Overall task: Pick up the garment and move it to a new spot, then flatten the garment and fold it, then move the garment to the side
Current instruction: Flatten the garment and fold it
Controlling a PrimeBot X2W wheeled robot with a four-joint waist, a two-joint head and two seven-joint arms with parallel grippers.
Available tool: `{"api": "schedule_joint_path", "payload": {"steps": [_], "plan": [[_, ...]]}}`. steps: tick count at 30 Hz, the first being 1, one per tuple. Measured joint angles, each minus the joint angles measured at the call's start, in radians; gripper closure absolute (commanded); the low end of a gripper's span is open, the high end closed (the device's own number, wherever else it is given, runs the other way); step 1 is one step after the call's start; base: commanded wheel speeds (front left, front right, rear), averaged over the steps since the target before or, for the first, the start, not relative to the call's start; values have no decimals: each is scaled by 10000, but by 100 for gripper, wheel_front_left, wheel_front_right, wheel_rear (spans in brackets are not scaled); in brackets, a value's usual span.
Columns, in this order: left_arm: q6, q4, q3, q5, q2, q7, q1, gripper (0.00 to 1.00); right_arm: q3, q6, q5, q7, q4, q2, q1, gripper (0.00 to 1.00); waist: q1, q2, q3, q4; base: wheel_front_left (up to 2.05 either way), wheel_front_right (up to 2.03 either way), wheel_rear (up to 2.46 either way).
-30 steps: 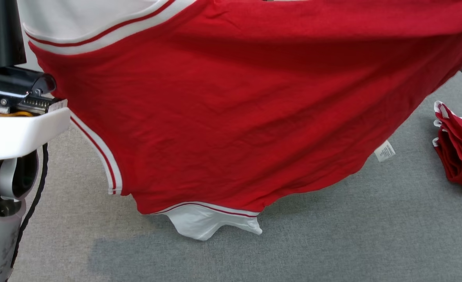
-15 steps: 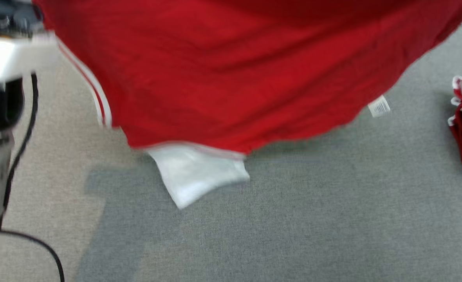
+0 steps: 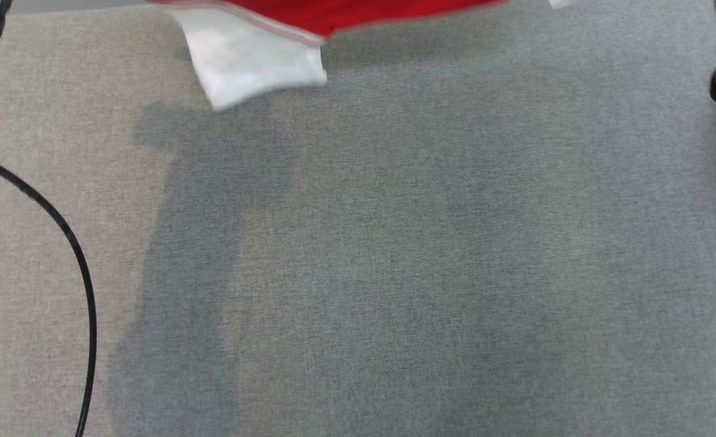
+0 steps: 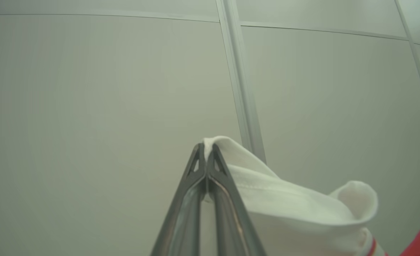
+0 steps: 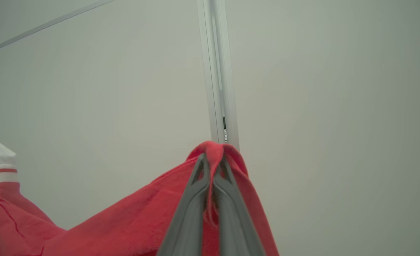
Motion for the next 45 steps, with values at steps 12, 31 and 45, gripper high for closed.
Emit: {"api": "schedule_joint_path", "payload": {"steps": [12, 31, 45], "plan": [[-685, 4849, -226, -740, -986, 470, -290, 100, 1210, 0, 930, -654, 5114, 715, -1240, 100, 0, 0, 91, -118, 0, 0, 0], [-834, 3390, 288, -1749, -1446, -94, 5256, 100, 2964, 0, 3218, -1124, 4928, 378, 3241, 100, 1, 0, 64, 510, 0, 0, 0], [-468, -2920, 2044, -276, -1076, 36, 13249, 100, 1584, 0, 3267, -1143, 483, -221, 9666, 100, 0, 0, -1676, 521, 0, 0, 0]]}}
